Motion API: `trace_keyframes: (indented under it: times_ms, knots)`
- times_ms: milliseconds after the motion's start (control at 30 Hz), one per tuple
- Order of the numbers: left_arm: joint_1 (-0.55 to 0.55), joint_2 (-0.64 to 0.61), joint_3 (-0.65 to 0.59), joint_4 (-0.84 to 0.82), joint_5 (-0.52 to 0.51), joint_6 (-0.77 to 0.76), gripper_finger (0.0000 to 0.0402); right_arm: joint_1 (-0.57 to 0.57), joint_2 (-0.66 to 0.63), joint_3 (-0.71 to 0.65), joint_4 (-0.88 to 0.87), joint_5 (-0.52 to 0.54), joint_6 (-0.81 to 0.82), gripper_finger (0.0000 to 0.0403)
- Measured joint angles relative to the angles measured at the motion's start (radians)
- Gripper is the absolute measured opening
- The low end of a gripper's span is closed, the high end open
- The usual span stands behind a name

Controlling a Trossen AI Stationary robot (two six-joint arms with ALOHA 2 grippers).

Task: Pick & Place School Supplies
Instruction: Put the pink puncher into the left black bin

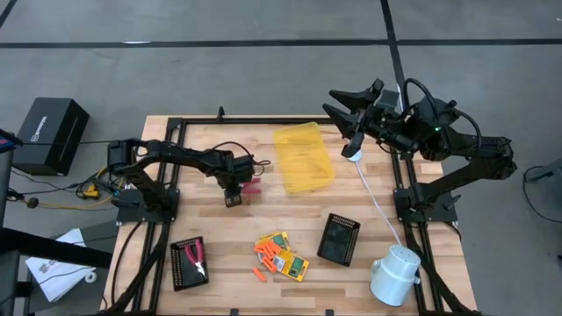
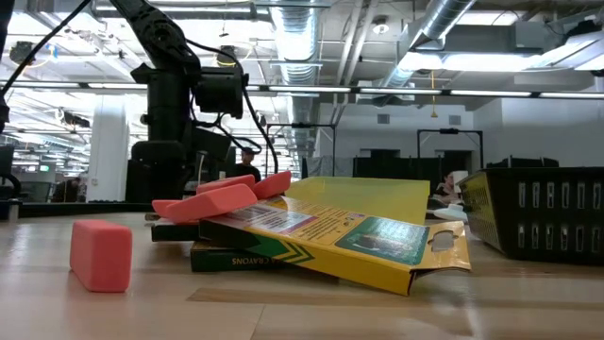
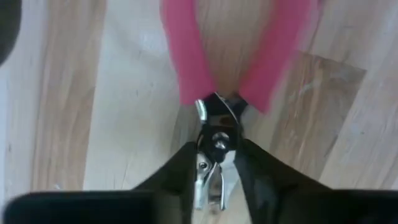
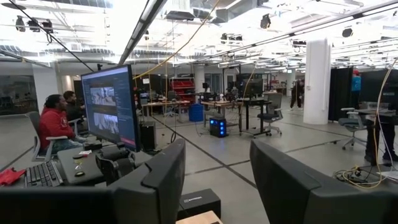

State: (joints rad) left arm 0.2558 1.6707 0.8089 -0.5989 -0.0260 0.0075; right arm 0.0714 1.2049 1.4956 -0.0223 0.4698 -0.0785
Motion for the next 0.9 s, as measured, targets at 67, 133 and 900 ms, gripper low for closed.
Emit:
trace_keyframes:
  times_ms: [67, 133, 900]
  knots:
    - [0.000, -0.001, -0.001, 0.001, 0.015, 0.000, 0.0081, -0.003, 0.000, 0.000, 0.000, 0.000, -0.006, 0.0171]
    - [0.000, -0.006, -0.002, 0.002, 0.023, -0.001, 0.0081, -0.003, 0.000, 0.000, 0.000, 0.001, -0.009, 0.0171]
    - [-0.114, -0.724, -0.006, -0.352, 0.285, 0.305, 0.0081, -0.073, 0.000, 0.000, 0.010, -0.031, 0.005, 0.0169]
